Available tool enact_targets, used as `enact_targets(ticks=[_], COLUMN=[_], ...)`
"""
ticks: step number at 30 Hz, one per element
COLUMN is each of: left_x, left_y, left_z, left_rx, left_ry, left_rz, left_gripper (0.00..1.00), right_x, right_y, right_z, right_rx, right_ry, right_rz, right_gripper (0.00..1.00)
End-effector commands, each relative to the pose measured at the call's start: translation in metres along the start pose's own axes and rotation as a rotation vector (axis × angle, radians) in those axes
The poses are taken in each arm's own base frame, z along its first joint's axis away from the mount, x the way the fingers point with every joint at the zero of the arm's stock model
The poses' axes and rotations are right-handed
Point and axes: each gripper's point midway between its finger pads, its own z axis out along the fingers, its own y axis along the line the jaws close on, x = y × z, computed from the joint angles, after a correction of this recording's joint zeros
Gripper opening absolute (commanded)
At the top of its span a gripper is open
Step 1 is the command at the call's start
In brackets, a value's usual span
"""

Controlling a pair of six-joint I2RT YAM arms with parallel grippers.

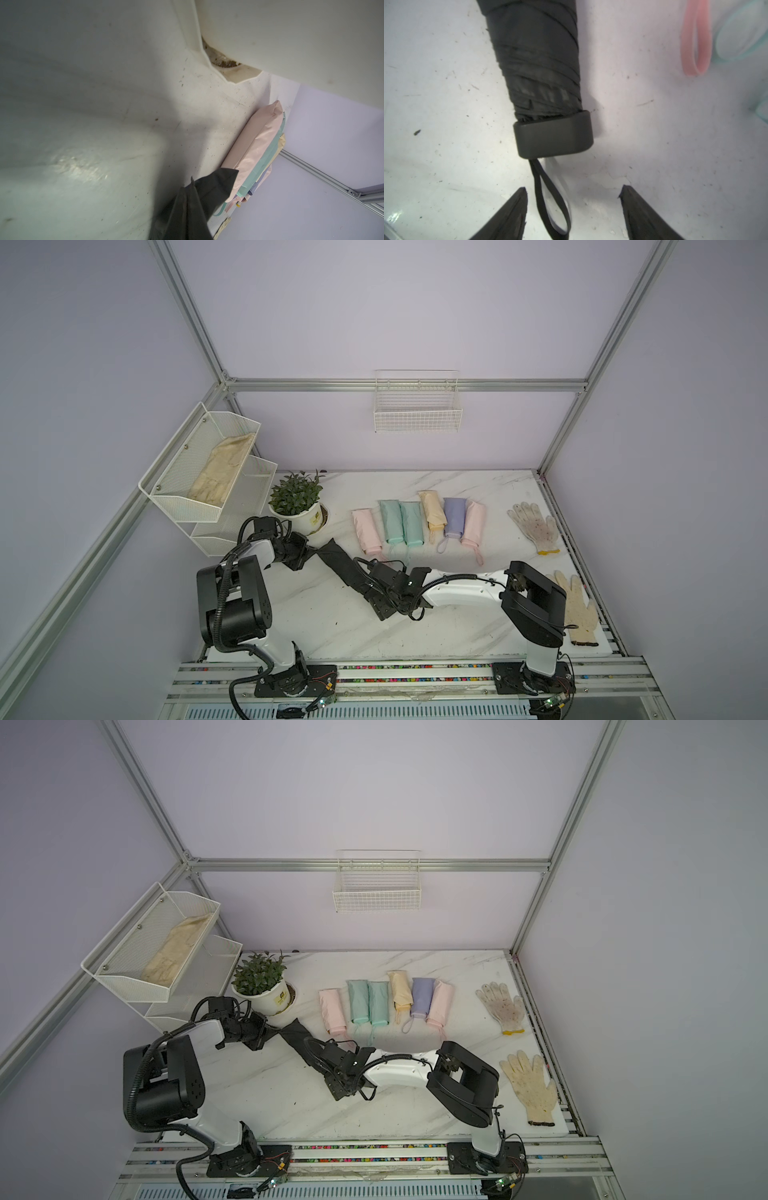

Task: Take umbrellas out of sleeves
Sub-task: Take out the umbrella from the umbrella sleeve.

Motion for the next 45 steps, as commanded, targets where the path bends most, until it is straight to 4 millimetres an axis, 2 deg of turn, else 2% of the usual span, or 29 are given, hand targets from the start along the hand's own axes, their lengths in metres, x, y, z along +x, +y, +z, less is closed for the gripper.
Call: enact_targets(ticks=[1,5,9,14,19,21,23,26,29,37,45], left_x=[-0.01,-0.01,-0.009,-0.008,-0.009,-0.008,-0.009,-0.009,-0.008,-0.01,-0.011], left_y=[-0.008,-0.008,-0.009,-0.009,-0.01,-0.009,-0.009,-0.009,-0.01,-0.01,-0.01], left_z=[-0.011,-0.01,-0.01,-0.01,-0.01,-0.01,-0.009,-0.009,-0.008,-0.01,-0.011], left_rx=[0.034,0.037,0.042,0.045,0.051,0.05,0.049,0.052,0.054,0.06,0.062], left_ry=[-0.062,-0.061,-0.058,-0.055,-0.057,-0.055,-0.055,-0.051,-0.048,-0.059,-0.06], left_rz=[0.018,0.019,0.018,0.017,0.017,0.015,0.015,0.014,0.012,0.008,0.008], left_gripper=[0.0,0.0,0.0,0.0,0.0,0.0,0.0,0.0,0.0,0.0,0.0], right_x=[-0.02,-0.045,-0.061,-0.067,-0.069,-0.07,-0.069,-0.064,-0.053,-0.013,0.007], right_y=[0.014,0.024,0.02,0.016,0.022,0.022,0.021,0.019,0.017,0.017,0.024], right_z=[0.004,0.013,0.029,0.041,0.053,0.055,0.057,0.055,0.048,0.028,0.008], right_rx=[-0.044,-0.054,-0.031,-0.022,-0.036,-0.035,-0.032,-0.027,-0.037,-0.081,-0.095], right_ry=[-0.019,-0.051,-0.055,-0.055,-0.044,-0.044,-0.039,-0.029,-0.016,0.046,0.054], right_rz=[-0.045,-0.058,-0.053,-0.06,-0.063,-0.063,-0.063,-0.057,-0.05,-0.015,0.006], right_gripper=[0.75,0.75,0.75,0.72,0.71,0.68,0.57,0.42,0.38,0.35,0.35])
